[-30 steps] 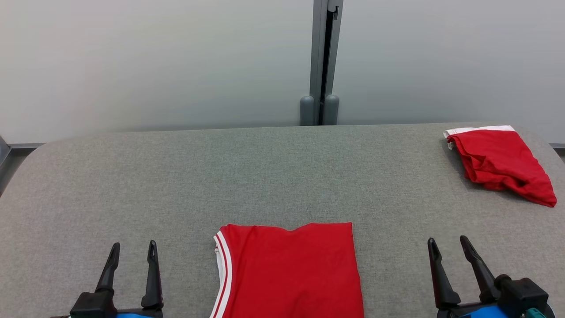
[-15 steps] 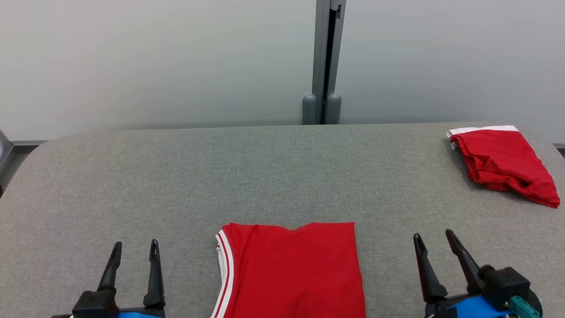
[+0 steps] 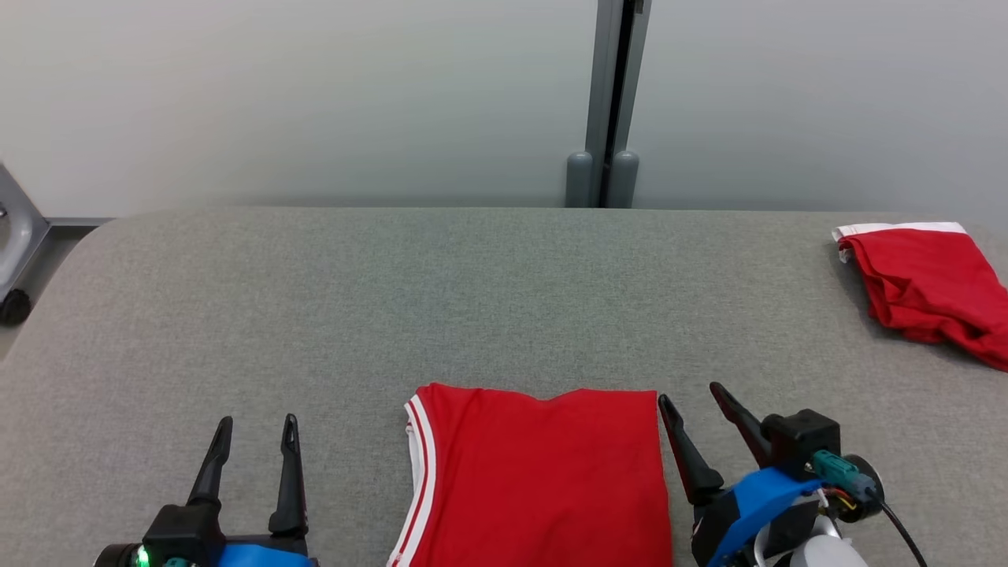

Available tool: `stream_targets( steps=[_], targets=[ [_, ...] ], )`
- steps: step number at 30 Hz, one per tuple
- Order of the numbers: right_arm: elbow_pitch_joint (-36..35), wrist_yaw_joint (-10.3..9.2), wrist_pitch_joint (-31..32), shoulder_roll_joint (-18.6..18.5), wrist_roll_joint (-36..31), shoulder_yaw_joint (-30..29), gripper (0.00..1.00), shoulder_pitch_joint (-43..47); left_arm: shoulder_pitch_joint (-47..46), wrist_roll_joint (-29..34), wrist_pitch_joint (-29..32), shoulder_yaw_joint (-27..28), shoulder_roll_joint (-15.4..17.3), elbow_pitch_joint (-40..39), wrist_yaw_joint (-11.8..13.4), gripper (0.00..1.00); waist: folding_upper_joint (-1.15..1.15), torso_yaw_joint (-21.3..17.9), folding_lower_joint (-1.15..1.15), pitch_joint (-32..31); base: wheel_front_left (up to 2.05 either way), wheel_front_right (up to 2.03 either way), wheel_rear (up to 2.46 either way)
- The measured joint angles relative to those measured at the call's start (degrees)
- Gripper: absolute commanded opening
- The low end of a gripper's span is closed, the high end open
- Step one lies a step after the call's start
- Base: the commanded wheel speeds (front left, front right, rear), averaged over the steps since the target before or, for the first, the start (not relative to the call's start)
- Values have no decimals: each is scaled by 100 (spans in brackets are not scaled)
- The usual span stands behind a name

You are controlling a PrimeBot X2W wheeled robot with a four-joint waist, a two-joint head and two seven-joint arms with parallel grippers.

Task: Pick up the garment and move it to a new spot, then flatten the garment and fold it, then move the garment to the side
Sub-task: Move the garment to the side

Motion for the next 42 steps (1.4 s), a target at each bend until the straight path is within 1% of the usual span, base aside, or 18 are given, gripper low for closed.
stream_targets(
  steps=[7,17,20,28,32,33,34,38,42],
  targets=[
    [815,0,38,2,82,192,100,-62,-145,-53,0,-54,1,55,-15,100,0,171,0,200,0,0,0],
    [1749,0,-200,3,366,342,100,-235,-325,-64,0,-80,0,91,-51,100,0,341,1,415,0,0,0],
    [2004,0,-264,2,477,465,100,-287,-333,-64,1,-80,0,107,-55,100,0,361,0,443,0,0,0],
    [2459,-5,-337,-23,979,928,100,-444,-360,-80,1,-88,-2,149,-66,100,-1,381,0,479,0,0,0],
    [2540,-14,-363,-69,1307,1234,100,-508,-365,-89,0,-92,-7,181,-73,100,-1,379,-1,496,0,0,0],
    [2535,-19,-390,-74,1441,1317,67,-509,-367,-91,0,-97,-8,188,-74,100,-1,378,-1,496,0,0,0],
    [2537,-19,-419,-76,1539,1372,0,-509,-369,-97,1,-99,-9,193,-74,100,-2,378,-1,496,0,0,0],
    [2711,-1,-590,-40,1594,1452,0,-625,-389,-99,0,-103,-23,198,-74,100,-1,366,0,505,0,0,0],
    [2893,3,-767,0,1382,1334,0,-818,-393,-119,0,-98,-30,205,-75,100,-1,345,0,511,0,0,0]
  ],
)
